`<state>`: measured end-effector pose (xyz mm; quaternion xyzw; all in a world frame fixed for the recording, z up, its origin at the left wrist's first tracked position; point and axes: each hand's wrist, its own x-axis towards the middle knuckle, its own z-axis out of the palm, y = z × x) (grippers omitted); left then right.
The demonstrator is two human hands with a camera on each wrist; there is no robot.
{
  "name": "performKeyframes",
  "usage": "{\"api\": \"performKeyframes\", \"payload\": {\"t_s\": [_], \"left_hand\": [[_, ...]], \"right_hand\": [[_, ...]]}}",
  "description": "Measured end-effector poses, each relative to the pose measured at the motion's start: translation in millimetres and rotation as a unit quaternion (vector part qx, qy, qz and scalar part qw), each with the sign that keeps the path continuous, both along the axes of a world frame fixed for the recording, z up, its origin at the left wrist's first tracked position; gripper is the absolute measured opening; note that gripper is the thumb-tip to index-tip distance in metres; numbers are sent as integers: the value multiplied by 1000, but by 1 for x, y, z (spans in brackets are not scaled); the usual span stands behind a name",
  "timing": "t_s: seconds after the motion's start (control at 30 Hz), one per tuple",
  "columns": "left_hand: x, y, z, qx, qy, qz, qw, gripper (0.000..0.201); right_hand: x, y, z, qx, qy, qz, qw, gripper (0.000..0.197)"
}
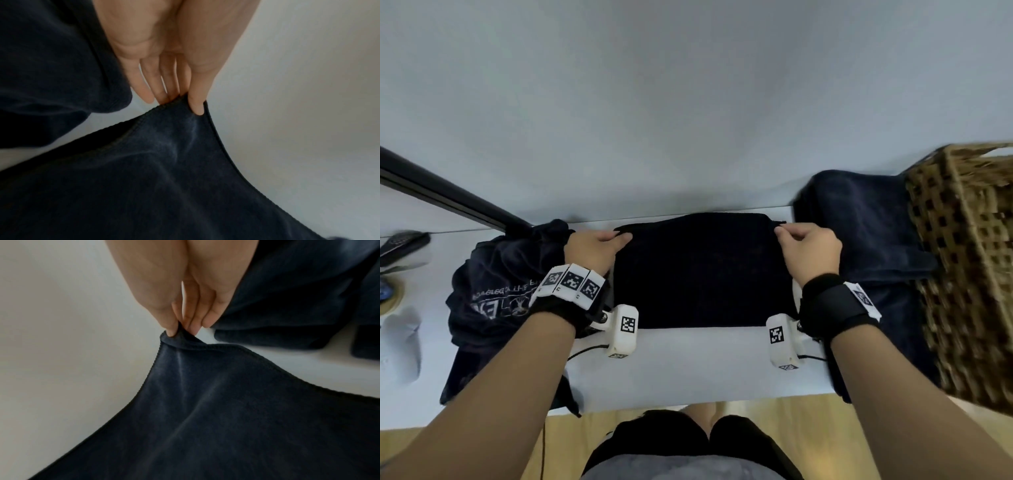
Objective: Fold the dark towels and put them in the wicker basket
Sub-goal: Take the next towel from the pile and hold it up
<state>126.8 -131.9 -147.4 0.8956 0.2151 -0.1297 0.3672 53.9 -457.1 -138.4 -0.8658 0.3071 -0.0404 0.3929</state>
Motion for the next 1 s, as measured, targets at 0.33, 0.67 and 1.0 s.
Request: {"api": "performKeyframes", "payload": {"t_s": [0.33, 0.67, 1.0], "left_hand": [[-76, 12, 66, -199, -149, 77, 965, 10], [-107, 16, 179, -232, -286, 47, 928, 6], [-121, 25, 302, -294, -421, 66, 855, 9]], "right_hand": [[-79, -7, 79, 2, -141, -29, 990, 6], [-82, -15, 175, -9, -216, 7, 976, 11], [-91, -20, 299, 18, -359, 18, 933, 8]]}}
